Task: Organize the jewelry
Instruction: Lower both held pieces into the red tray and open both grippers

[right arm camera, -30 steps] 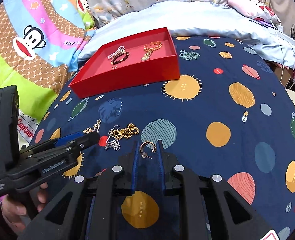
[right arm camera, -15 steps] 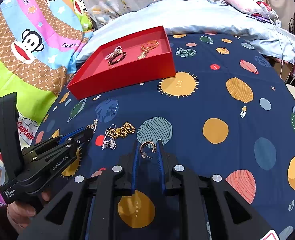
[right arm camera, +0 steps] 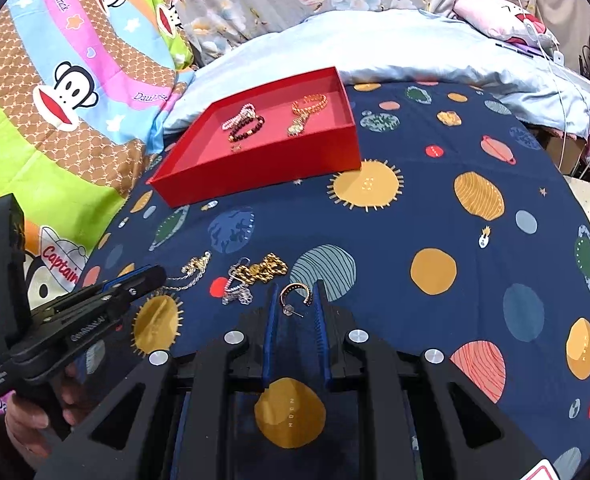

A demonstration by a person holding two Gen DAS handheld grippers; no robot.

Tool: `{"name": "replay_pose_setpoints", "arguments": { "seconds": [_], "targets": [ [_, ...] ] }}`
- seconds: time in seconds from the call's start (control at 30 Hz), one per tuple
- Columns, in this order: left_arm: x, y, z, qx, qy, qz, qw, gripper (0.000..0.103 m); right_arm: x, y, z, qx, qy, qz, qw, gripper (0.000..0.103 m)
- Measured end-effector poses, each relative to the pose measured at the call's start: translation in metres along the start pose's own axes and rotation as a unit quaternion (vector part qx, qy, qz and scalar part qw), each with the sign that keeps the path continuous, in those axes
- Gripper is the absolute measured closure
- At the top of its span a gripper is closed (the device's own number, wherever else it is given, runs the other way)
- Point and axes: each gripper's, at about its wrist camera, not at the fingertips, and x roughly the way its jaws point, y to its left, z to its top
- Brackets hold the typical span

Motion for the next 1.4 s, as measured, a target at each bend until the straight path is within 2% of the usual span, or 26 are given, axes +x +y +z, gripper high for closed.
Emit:
{"name": "replay_pose_setpoints", "arguments": {
  "seconds": [0.27,0.4,0.6,0.7,0.83,1.03,1.27,1.4],
  "targets": [
    [-0.046,0.001,0.023,-0.006,-0.040,-0.020,0.9990,0.091,-0.026,0.011,0.013,-0.010,-0.021,0.014,1.000,0.087],
    [-0.070,-0.003,0.045,0.008,-0.064,-0.030,0.9974,0.091,-0.036,0.016,0.026,-0.021,-0.031,0.024,0.999,0.087],
    [-0.095,-0.009,0.095,0.031,-0.107,-0.036,0.9931,0.091,-0.040,0.021,0.065,-0.036,-0.040,0.058,0.997,0.087],
    [-0.098,-0.012,0.129,0.038,-0.127,-0.041,0.9904,0.091,-0.033,0.024,0.094,-0.045,-0.046,0.067,0.996,0.087],
    [-0.084,-0.013,0.176,0.042,-0.145,-0.033,0.9880,0.091,-0.006,0.024,0.140,-0.055,-0.041,0.061,0.996,0.087],
    [-0.039,-0.008,0.214,0.032,-0.137,-0.019,0.9898,0.091,0.050,0.016,0.181,-0.042,-0.017,0.054,0.998,0.087],
    [0.020,0.000,0.210,0.030,-0.090,-0.007,0.9954,0.091,0.109,0.006,0.182,-0.030,0.025,0.041,0.998,0.087],
    [0.048,0.011,0.198,0.025,-0.061,0.002,0.9978,0.091,0.126,0.008,0.177,-0.024,0.042,0.057,0.997,0.087]
  ]
}}
